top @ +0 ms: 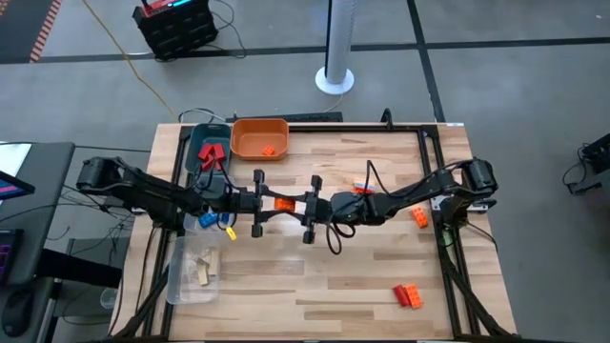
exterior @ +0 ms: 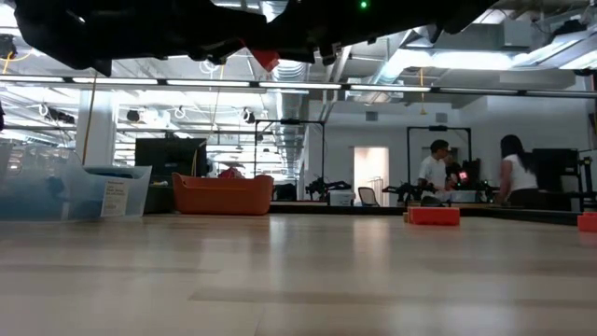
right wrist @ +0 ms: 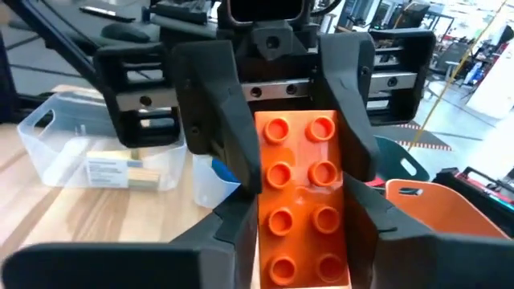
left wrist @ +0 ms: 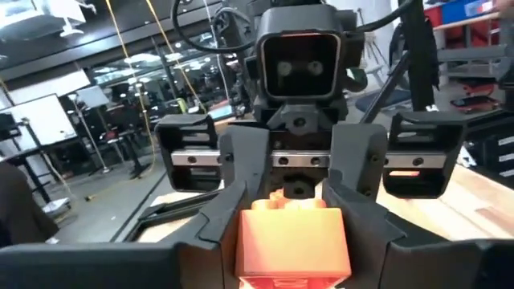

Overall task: Sort blocks
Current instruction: Put the orange game piece into the orange bin

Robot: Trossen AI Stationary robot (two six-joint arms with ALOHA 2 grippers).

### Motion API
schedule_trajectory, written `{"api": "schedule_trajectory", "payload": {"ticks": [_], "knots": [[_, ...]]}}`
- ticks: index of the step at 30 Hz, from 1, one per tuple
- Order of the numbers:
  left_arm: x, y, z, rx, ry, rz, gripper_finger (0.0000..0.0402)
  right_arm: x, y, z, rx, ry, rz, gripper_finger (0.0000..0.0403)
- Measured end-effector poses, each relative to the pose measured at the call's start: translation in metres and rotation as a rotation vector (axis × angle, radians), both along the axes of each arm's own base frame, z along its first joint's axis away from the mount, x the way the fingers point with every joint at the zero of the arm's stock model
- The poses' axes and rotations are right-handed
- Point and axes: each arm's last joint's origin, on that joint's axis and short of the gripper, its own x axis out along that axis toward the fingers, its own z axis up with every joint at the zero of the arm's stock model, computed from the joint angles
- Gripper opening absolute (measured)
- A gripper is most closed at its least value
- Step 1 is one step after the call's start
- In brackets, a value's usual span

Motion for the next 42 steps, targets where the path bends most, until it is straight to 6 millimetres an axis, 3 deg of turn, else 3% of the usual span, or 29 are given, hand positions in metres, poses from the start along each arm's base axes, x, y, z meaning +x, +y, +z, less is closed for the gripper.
{"api": "schedule_trajectory", "payload": {"ticks": [6, 12, 16, 21, 24, 29, 38, 42], "knots": [[0.000, 0.002, -0.002, -0.010, 0.027, 0.062, 0.0134, -0.002, -0.001, 0.001, 0.028, 0.020, -0.038, 0.0194], [-0.008, 0.020, -0.004, -0.056, 0.140, 0.250, 0.0134, -0.025, -0.002, 0.008, 0.067, 0.183, -0.174, 0.0247], [-0.020, 0.052, -0.003, -0.159, 0.229, 0.398, 0.0134, -0.031, 0.004, -0.003, 0.182, 0.271, -0.207, 0.0253], [-0.030, 0.107, 0.004, -0.302, 0.404, 0.604, 0.0134, -0.020, 0.030, -0.047, 0.202, 0.366, -0.178, 0.0254], [-0.031, 0.138, 0.010, -0.365, 0.479, 0.695, 0.0134, -0.009, 0.040, -0.067, 0.181, 0.326, -0.162, 0.0254], [-0.027, 0.183, 0.004, -0.433, 0.628, 0.787, 0.0134, 0.007, 0.045, -0.095, 0.154, 0.263, -0.119, 0.0249], [-0.005, 0.227, -0.025, -0.505, 0.798, 0.826, 0.0137, 0.004, 0.042, -0.107, 0.119, 0.368, -0.103, 0.0237], [0.004, 0.234, -0.036, -0.517, 0.903, 0.818, 0.0189, 0.003, 0.036, -0.109, 0.110, 0.401, -0.119, 0.0232]]}}
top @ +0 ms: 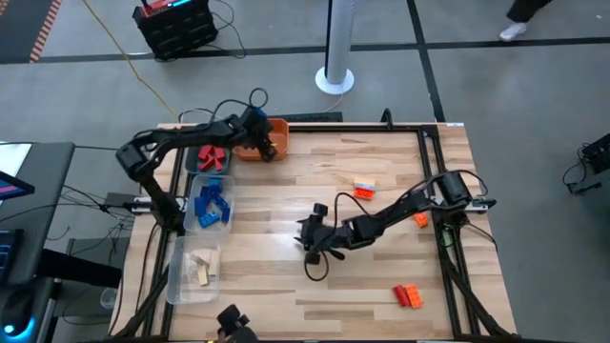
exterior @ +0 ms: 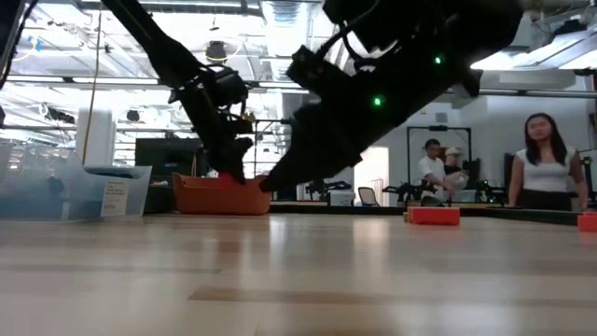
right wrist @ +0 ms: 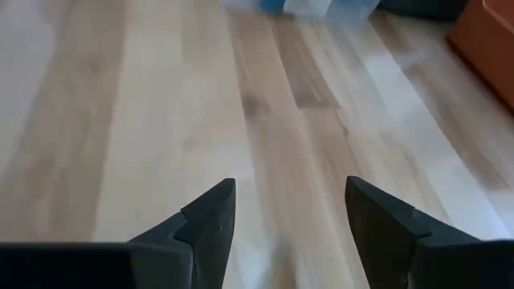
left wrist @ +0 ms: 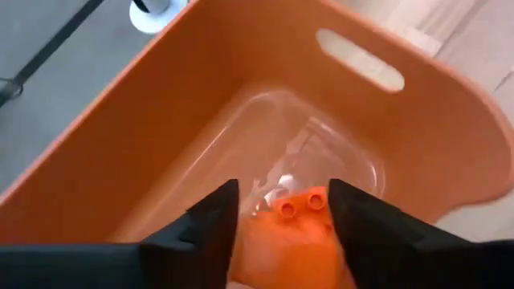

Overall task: Sort blocks
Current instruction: Put the orange game piece into the orange bin

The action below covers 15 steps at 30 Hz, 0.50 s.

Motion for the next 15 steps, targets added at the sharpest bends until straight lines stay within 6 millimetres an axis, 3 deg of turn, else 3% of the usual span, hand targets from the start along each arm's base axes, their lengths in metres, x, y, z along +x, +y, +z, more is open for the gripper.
{"api": "schedule_trajectory", "payload": {"ticks": [4, 8, 15], "knots": [[0.005, 0.003, 0.008, 0.015, 0.012, -0.025, 0.0242, -0.001, -0.006, -0.004, -0.005, 0.044, -0.019, 0.0227], [0.006, -0.003, 0.027, 0.034, 0.014, -0.054, 0.0262, -0.006, -0.014, -0.002, -0.021, 0.106, -0.037, 0.0223], [0.014, -0.049, 0.067, 0.106, -0.050, -0.195, 0.0259, -0.041, -0.039, 0.037, -0.082, 0.286, -0.233, 0.0221]]}}
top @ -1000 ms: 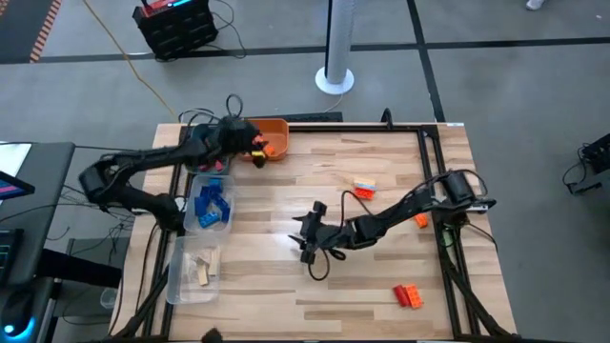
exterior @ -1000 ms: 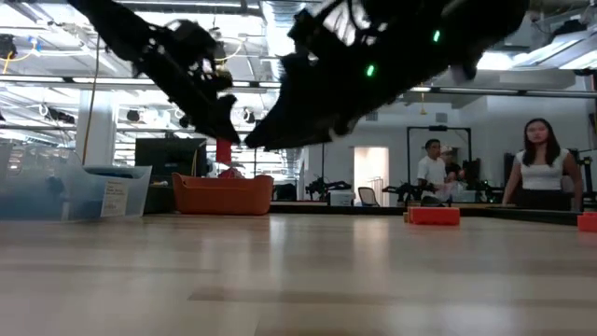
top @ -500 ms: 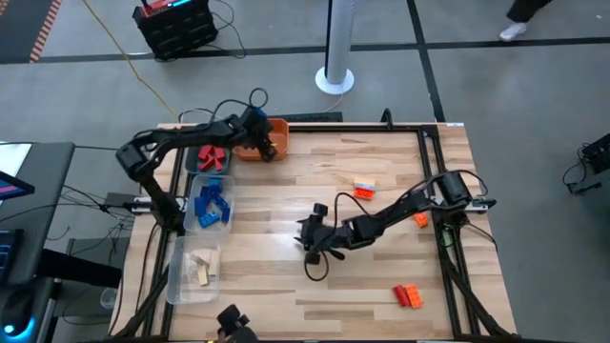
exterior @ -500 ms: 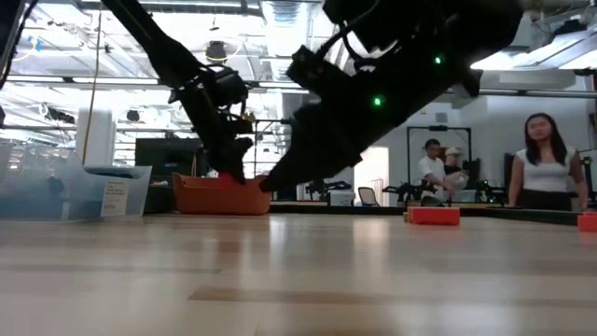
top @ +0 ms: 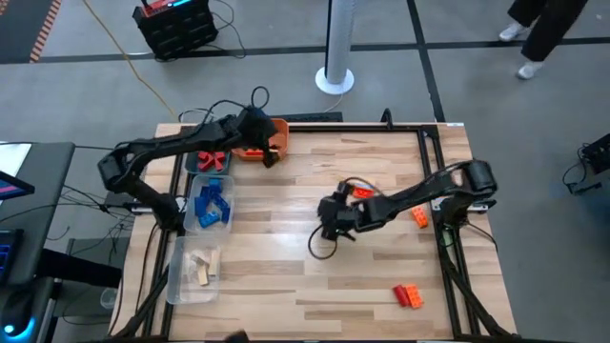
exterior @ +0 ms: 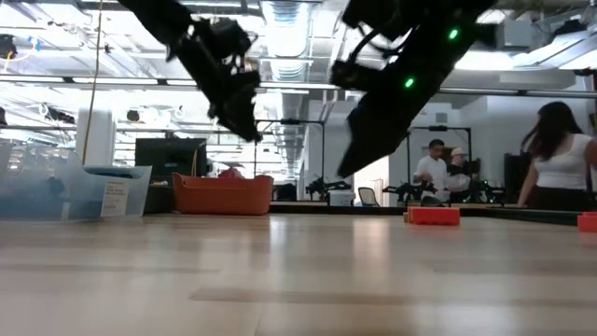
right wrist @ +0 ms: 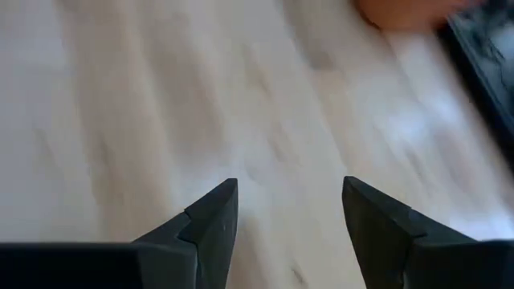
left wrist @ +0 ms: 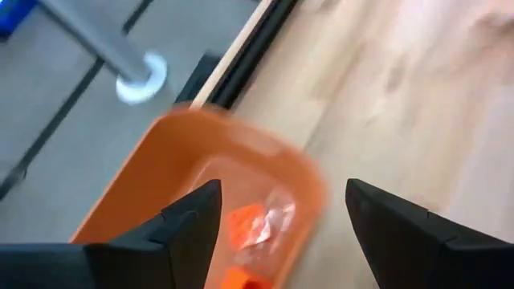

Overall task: Sort blocks
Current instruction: Put the orange game piece into the orange bin

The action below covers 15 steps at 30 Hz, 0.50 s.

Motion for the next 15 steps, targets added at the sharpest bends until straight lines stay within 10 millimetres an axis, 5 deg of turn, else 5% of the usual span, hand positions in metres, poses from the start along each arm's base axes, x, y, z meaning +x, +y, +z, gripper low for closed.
{"api": "schedule_trajectory", "payload": {"ticks": [6, 15], "knots": [[0.014, -0.061, 0.005, 0.011, -0.034, -0.189, 0.0256, -0.030, -0.032, 0.031, 0.108, 0.092, -0.128, 0.0221], [0.008, -0.117, -0.015, -0.029, -0.023, -0.332, 0.0256, -0.060, -0.069, 0.018, 0.269, 0.377, -0.156, 0.0245]]}}
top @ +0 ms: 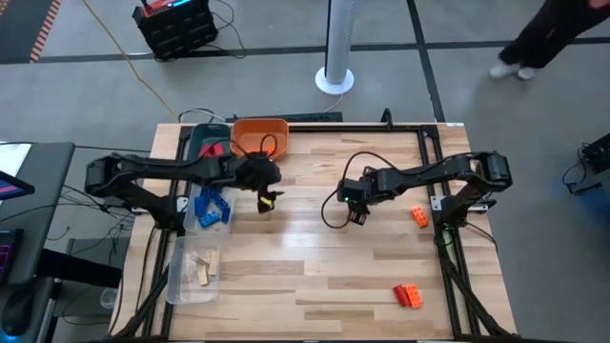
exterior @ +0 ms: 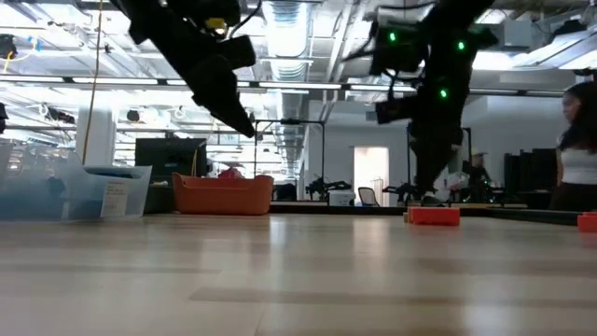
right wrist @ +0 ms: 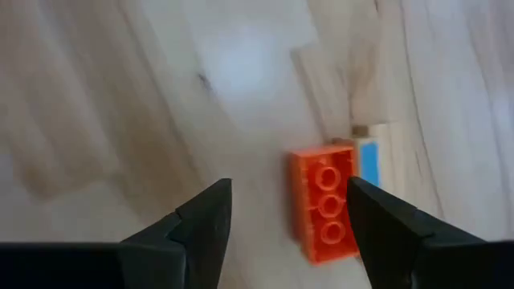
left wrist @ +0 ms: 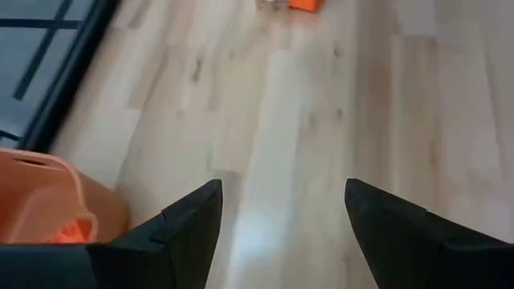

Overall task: Sort blocks
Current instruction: Put the orange game piece into the orange bin

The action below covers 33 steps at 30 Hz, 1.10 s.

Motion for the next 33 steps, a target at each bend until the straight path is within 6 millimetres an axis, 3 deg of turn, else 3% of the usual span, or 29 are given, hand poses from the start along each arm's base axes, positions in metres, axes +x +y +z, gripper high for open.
{"api": "schedule_trajectory", "payload": {"ticks": [10, 14, 22, 33], "knots": [[-0.028, -0.018, -0.009, -0.031, -0.035, 0.016, 0.0256, -0.033, -0.010, -0.024, 0.035, 0.051, 0.026, 0.0250], [-0.035, -0.019, -0.007, -0.030, -0.059, 0.029, 0.0256, -0.037, -0.016, -0.022, 0.030, 0.033, 0.010, 0.0250], [-0.036, -0.020, -0.003, -0.032, -0.091, 0.033, 0.0256, -0.029, -0.015, -0.039, 0.092, -0.003, 0.113, 0.0250], [-0.034, -0.019, -0.003, 0.009, -0.095, 0.017, 0.0256, -0.007, 0.026, -0.037, 0.125, -0.120, 0.234, 0.0223]]}}
